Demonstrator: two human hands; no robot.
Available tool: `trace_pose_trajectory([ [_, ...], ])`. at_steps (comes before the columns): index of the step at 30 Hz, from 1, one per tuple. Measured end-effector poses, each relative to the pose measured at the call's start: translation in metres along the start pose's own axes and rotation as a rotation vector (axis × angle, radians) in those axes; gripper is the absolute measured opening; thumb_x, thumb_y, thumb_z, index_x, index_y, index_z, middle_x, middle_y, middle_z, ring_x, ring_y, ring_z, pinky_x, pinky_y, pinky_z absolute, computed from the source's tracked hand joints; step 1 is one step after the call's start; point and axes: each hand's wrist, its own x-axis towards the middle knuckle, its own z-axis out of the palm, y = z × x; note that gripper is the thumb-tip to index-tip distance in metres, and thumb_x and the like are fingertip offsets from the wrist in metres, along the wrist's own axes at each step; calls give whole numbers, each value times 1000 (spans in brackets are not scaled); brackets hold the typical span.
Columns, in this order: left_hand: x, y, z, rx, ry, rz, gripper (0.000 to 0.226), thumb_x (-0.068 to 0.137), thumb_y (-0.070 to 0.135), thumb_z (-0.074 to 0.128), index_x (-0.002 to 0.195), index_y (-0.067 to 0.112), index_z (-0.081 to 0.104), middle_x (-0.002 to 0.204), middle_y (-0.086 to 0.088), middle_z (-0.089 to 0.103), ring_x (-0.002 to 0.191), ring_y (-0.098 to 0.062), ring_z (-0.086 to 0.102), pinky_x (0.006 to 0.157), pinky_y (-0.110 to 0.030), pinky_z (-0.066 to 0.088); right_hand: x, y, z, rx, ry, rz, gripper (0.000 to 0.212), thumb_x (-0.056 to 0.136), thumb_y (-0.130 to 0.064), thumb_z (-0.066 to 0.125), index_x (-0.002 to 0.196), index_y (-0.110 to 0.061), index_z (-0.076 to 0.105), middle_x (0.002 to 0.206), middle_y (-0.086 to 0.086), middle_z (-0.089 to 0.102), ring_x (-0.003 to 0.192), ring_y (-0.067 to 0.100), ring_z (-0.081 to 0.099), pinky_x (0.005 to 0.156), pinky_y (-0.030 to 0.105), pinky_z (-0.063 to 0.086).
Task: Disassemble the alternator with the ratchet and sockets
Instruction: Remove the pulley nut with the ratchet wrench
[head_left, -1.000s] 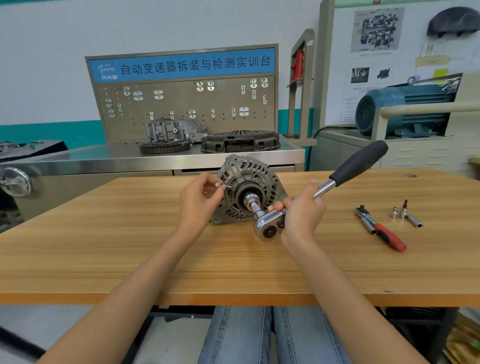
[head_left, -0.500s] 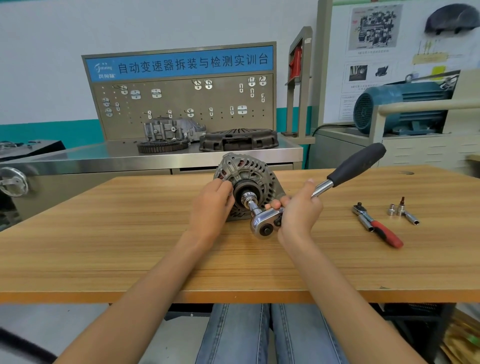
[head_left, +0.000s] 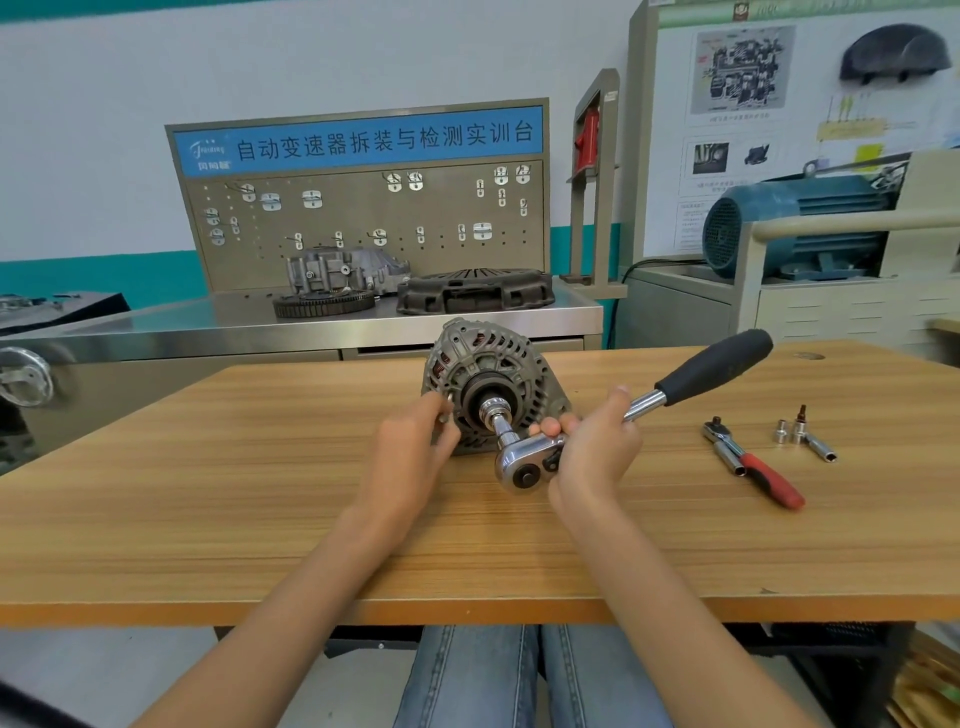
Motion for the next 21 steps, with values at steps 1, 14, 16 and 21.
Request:
trace_pose_trajectory([
  [1,-2,-1,-1,10,-21,-14,9,87,6,66,97,5,66,80,-6,69,72,-21,67,63,-34,54,0,0,0,6,0,-2,30,100,-34,38,78,-14,35,41,-5,34,32,11,38,46,29,43],
  [14,16,0,9,396,-201,93,20,99,8,43,109,4,59,90,-9,67,75,-27,63,61,-34,45,-3,2,-3,23,4,-20,30,100,-34,38,78,-14,35,38,-7,36,33,10,40,43,26,41],
  [16,18,0,13,364,-165,85,20,96,5,48,110,3,63,93,-11,67,80,-29,62,63,-34,43,-2,2,-2,33,0,-21,31,100,-34,38,78,-13,35,38,-6,35,33,10,40,41,24,42],
  [21,14,-6,13,106,-115,92,28,95,6,56,120,-3,63,109,-17,67,98,-30,63,86,-27,44,-2,2,-2,50,-1,-18,29,101,-33,38,79,-13,36,38,-7,35,32,9,40,38,21,41],
])
